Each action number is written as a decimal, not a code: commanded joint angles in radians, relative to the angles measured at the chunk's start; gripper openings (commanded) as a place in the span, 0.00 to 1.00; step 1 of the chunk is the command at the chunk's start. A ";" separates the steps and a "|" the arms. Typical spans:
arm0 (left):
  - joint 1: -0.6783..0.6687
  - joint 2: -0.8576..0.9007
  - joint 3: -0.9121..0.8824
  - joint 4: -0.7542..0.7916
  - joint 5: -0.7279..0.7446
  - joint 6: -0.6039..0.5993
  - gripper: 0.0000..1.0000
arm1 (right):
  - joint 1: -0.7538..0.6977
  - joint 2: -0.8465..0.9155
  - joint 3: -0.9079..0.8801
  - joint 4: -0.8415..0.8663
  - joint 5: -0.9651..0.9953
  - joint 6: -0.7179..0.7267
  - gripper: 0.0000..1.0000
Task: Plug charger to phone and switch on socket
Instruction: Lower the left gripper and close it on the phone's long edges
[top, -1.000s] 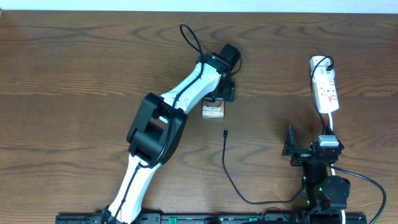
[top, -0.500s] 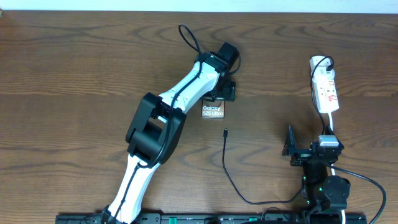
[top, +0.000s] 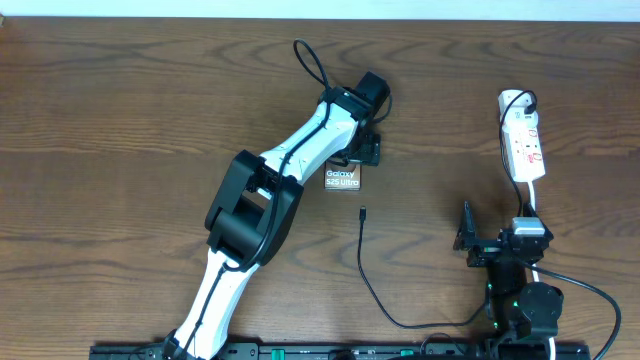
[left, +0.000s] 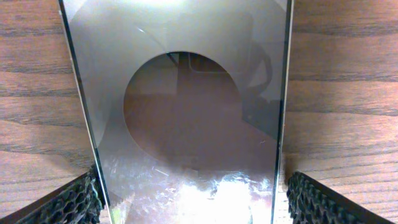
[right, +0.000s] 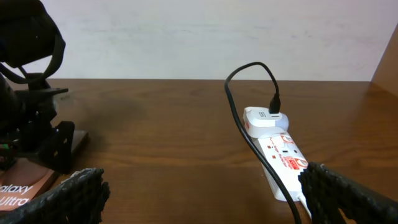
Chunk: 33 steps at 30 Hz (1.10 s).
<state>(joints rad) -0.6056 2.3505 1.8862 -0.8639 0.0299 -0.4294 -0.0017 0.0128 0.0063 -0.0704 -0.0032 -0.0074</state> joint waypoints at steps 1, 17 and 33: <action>-0.001 0.043 -0.037 -0.013 -0.013 -0.008 0.91 | -0.004 -0.004 -0.001 -0.005 0.004 0.011 0.99; -0.002 0.043 -0.037 -0.013 -0.031 -0.013 0.82 | -0.004 -0.004 -0.001 -0.005 0.004 0.011 0.99; -0.003 0.043 -0.037 0.032 -0.047 -0.009 0.91 | -0.004 -0.004 -0.001 -0.005 0.004 0.011 0.99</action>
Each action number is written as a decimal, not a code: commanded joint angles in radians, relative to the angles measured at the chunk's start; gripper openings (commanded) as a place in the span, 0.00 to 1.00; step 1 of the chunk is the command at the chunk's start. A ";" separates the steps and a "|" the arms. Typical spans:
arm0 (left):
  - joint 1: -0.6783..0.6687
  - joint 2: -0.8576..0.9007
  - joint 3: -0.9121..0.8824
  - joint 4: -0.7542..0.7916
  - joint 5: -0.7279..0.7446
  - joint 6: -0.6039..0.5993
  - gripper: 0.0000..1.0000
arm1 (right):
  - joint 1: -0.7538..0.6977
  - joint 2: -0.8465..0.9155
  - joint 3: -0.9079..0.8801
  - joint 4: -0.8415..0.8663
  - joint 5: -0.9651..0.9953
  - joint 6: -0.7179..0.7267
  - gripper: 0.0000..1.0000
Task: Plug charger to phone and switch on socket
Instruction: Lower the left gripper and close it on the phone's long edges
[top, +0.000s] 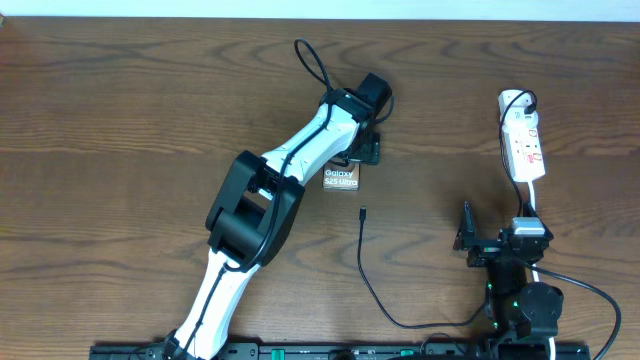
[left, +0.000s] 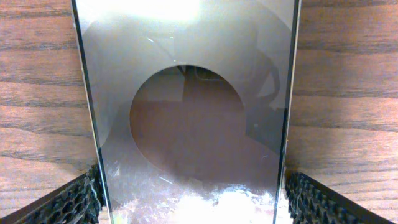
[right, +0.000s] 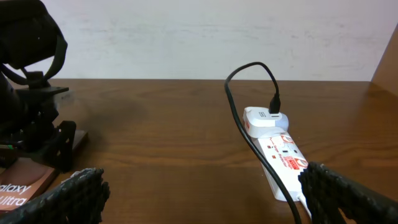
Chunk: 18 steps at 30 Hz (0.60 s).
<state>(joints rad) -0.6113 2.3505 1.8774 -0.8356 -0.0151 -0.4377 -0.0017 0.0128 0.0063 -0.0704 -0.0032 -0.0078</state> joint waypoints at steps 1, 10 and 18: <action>0.003 0.043 -0.028 0.004 -0.002 0.000 0.88 | -0.004 -0.004 -0.001 -0.005 0.004 0.011 0.99; 0.003 0.037 -0.028 0.004 -0.002 0.022 0.69 | -0.004 -0.004 -0.001 -0.005 0.004 0.011 0.99; 0.004 -0.031 -0.027 0.004 -0.002 0.022 0.70 | -0.004 -0.004 -0.001 -0.005 0.004 0.011 0.99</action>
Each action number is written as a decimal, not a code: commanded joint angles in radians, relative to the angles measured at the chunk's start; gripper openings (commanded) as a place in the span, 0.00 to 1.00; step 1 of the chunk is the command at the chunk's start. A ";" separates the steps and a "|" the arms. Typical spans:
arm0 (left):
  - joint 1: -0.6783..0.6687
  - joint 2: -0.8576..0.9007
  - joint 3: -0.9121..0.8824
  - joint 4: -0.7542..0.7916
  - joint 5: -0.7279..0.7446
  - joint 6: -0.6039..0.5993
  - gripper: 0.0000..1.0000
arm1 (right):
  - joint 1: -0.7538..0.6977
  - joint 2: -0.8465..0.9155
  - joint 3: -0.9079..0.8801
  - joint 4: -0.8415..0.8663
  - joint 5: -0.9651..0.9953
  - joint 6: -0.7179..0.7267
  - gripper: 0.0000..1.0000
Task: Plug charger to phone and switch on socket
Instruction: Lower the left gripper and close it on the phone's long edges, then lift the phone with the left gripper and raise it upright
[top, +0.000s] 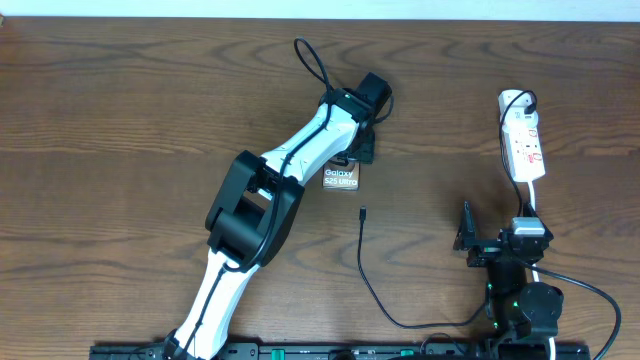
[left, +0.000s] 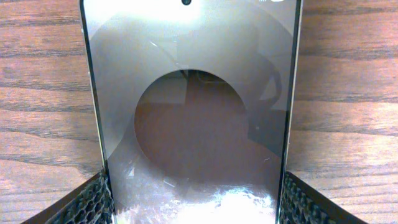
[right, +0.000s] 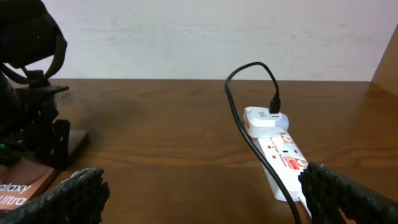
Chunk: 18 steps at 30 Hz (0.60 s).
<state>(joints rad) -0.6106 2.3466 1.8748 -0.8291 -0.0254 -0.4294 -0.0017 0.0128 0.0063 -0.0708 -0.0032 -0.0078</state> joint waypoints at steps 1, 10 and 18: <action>0.003 -0.037 -0.025 -0.003 0.009 0.013 0.70 | -0.004 -0.004 -0.001 -0.005 0.004 0.011 0.99; 0.009 -0.127 -0.025 -0.033 0.010 -0.006 0.69 | -0.004 -0.004 -0.001 -0.005 0.004 0.011 0.99; 0.014 -0.157 -0.025 -0.080 0.018 -0.061 0.69 | -0.004 -0.004 -0.001 -0.005 0.004 0.011 0.99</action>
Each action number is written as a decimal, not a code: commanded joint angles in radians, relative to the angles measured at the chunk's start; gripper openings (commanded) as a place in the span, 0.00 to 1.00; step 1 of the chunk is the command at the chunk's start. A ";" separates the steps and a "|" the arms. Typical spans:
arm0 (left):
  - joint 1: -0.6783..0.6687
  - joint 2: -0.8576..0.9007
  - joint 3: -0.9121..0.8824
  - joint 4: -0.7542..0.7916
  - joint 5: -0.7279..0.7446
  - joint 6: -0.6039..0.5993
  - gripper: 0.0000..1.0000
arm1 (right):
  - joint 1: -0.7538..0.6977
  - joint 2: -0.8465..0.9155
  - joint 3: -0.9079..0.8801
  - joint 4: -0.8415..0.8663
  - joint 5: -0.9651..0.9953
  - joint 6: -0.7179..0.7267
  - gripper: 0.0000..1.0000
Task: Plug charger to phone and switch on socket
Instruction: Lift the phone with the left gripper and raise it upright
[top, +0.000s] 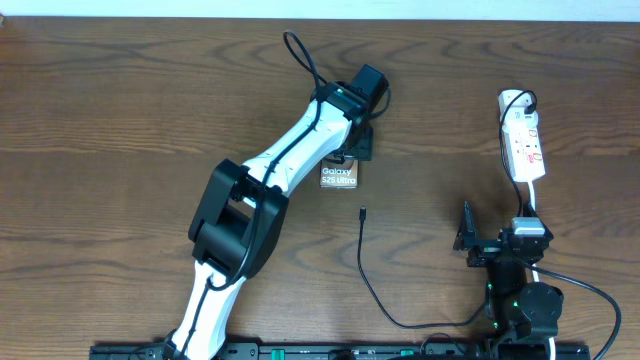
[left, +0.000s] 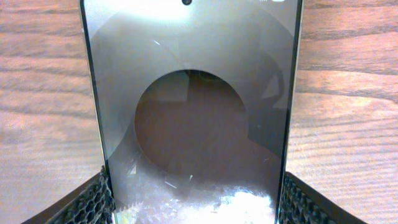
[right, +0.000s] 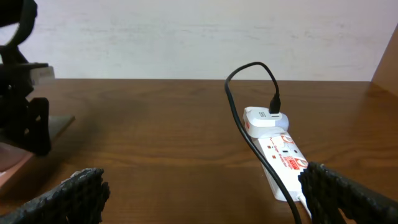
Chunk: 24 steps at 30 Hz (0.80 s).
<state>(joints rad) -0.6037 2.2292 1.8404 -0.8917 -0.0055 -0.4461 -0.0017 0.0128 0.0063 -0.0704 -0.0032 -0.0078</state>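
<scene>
The phone (left: 193, 93) fills the left wrist view, dark screen up, and my left gripper (left: 196, 208) is shut on it with a pad pressed against each long edge. In the overhead view the phone (top: 340, 177) carries a "Galaxy S25 Ultra" label and pokes out below the left gripper (top: 355, 145). The black charger cable's loose plug (top: 362, 212) lies on the table just below the phone. The white socket strip (top: 523, 145) lies at the right with the charger adapter (right: 264, 118) plugged in. My right gripper (right: 208, 199) is open near the table's front, short of the strip.
The black cable (top: 385, 305) curves from its loose plug down towards the front edge and right to the right arm's base (top: 520, 300). A pale wall (right: 199, 37) stands behind the wooden table's far edge.
The left gripper, still shut on the phone, has shifted slightly towards the far left. The wood under the phone now looks paler and blurred. The right arm has not moved.
First the left gripper's pads stood a little apart from the phone's edges as it lay on the table, and the same a second later. Then the pads were closed against both edges. Now the held phone has shifted a little. The cable, strip and right arm stayed put.
</scene>
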 joint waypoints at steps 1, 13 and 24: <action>0.008 -0.042 0.010 -0.024 0.009 -0.054 0.70 | -0.004 -0.004 -0.001 -0.005 0.004 0.011 0.99; 0.109 -0.198 0.010 -0.028 0.513 -0.069 0.70 | -0.004 -0.004 -0.001 -0.005 0.004 0.011 0.99; 0.290 -0.297 0.010 -0.027 1.155 -0.293 0.69 | -0.004 -0.004 -0.001 -0.005 0.004 0.011 0.99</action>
<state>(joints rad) -0.3588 1.9450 1.8385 -0.9169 0.8089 -0.6170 -0.0017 0.0128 0.0063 -0.0704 -0.0032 -0.0078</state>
